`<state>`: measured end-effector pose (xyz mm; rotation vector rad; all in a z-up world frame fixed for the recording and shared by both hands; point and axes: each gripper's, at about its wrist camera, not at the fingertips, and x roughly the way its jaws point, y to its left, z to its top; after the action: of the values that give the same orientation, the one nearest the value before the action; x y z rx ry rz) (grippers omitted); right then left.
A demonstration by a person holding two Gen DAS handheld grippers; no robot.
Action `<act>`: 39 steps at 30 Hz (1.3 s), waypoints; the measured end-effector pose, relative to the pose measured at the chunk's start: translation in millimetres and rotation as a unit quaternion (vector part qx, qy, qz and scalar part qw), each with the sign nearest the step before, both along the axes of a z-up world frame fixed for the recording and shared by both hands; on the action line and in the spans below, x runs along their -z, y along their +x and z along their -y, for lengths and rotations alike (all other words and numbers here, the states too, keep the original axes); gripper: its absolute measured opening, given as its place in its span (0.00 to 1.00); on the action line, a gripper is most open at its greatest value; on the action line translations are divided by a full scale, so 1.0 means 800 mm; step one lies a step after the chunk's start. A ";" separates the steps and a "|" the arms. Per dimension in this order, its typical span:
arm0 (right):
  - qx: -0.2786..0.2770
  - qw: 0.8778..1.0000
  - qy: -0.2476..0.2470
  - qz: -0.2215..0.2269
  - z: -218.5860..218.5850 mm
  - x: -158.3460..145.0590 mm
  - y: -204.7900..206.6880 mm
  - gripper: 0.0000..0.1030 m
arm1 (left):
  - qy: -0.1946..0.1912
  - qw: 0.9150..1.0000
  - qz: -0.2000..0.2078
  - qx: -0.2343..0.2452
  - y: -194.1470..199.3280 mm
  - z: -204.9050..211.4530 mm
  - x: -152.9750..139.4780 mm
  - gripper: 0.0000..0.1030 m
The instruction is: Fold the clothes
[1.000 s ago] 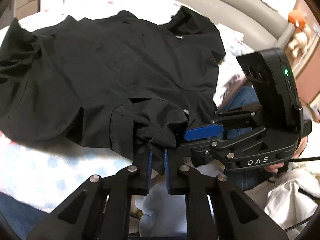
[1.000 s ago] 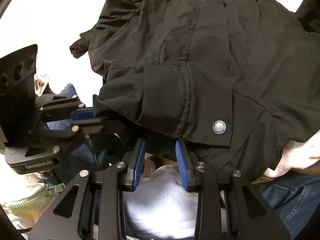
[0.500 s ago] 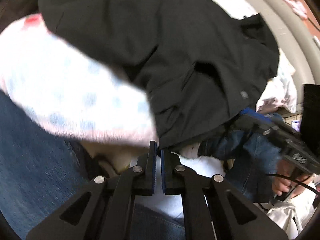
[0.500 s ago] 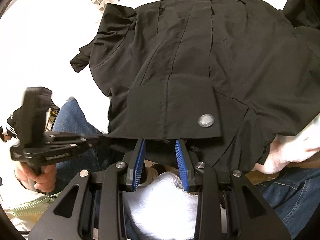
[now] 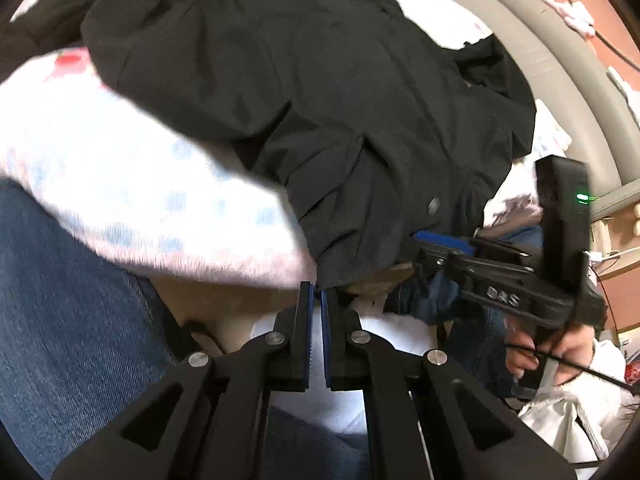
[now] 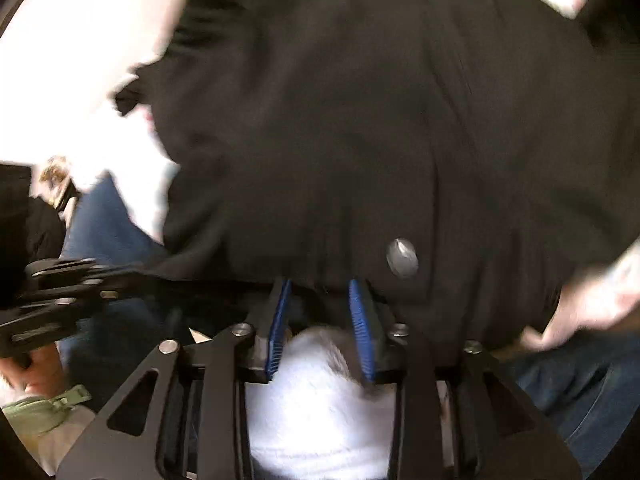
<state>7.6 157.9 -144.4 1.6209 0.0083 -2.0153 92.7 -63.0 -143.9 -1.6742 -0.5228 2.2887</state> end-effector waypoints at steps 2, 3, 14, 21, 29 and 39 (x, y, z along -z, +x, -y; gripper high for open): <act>0.012 1.000 0.011 0.009 -0.007 0.006 -0.002 0.26 | 0.017 1.000 -0.004 0.005 0.002 0.007 -0.006 0.05; 0.014 1.000 0.002 0.002 -0.010 0.000 -0.002 0.26 | 0.031 0.999 -0.015 0.007 0.002 0.011 -0.013 0.05; 0.008 0.994 -0.086 -0.073 -0.019 -0.055 0.006 0.34 | 0.097 0.994 0.041 -0.005 -0.031 0.023 0.032 0.49; 0.052 0.994 -0.074 -0.055 -0.031 -0.039 -0.008 0.35 | 0.056 0.997 0.037 -0.026 -0.029 0.007 0.039 0.09; 0.075 0.997 -0.012 -0.004 -0.046 -0.002 -0.019 0.36 | 0.075 0.995 0.044 -0.047 -0.025 0.011 0.043 0.10; 0.080 0.992 -0.068 -0.068 -0.055 -0.049 -0.020 0.38 | 0.120 0.992 0.029 -0.025 -0.070 -0.005 0.052 0.43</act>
<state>-8.4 201.8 -105.4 1.4379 -0.2103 -2.1919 36.9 -58.9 -185.8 -1.6286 -0.8260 2.1167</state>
